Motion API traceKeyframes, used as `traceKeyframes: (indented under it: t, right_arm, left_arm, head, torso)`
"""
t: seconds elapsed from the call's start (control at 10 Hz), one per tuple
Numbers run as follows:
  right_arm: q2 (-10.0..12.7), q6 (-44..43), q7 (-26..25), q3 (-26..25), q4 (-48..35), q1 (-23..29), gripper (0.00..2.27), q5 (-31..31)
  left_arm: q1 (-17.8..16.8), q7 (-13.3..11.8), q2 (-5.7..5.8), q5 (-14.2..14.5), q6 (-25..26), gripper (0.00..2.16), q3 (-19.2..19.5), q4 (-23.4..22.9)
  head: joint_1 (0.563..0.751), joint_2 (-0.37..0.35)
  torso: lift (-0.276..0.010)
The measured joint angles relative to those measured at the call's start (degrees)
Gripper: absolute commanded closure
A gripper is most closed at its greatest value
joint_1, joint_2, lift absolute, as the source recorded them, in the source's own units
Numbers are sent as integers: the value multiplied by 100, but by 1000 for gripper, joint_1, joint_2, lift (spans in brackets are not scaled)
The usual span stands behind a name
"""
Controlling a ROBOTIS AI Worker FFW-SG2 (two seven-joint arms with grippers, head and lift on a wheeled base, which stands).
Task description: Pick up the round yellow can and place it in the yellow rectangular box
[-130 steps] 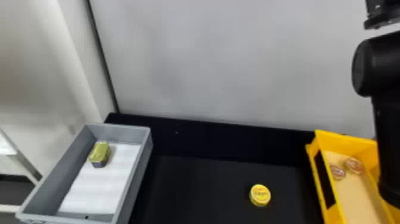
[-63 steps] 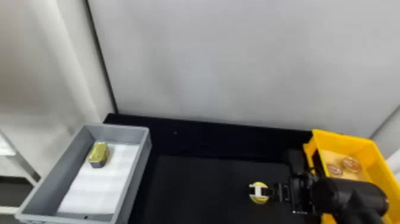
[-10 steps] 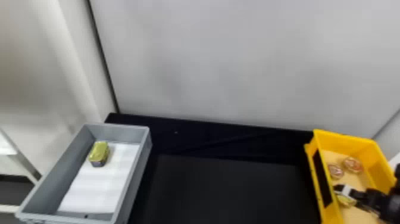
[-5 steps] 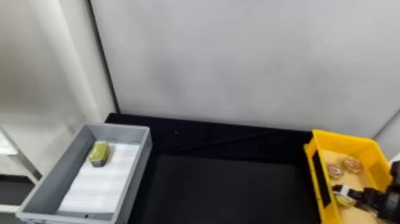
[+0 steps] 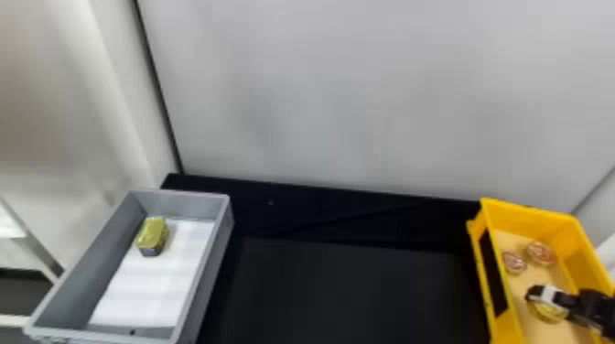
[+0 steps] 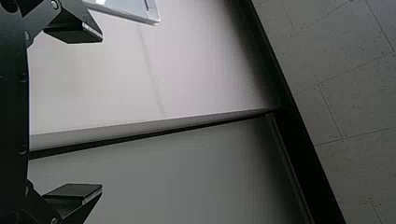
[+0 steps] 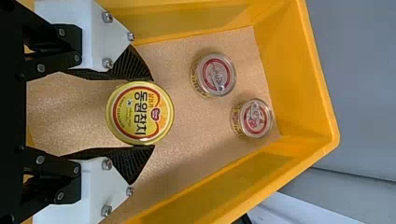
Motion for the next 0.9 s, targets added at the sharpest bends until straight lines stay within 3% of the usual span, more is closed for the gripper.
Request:
traceKeyframes:
  t: [0.9]
  right_arm:
    - [-11, -54, -15, 4, 12, -54, 590, 46]
  left_arm:
    - [8, 0, -10, 0, -1, 144, -2, 2]
  head:
    - [694, -78]
  torso:
    - [-6]
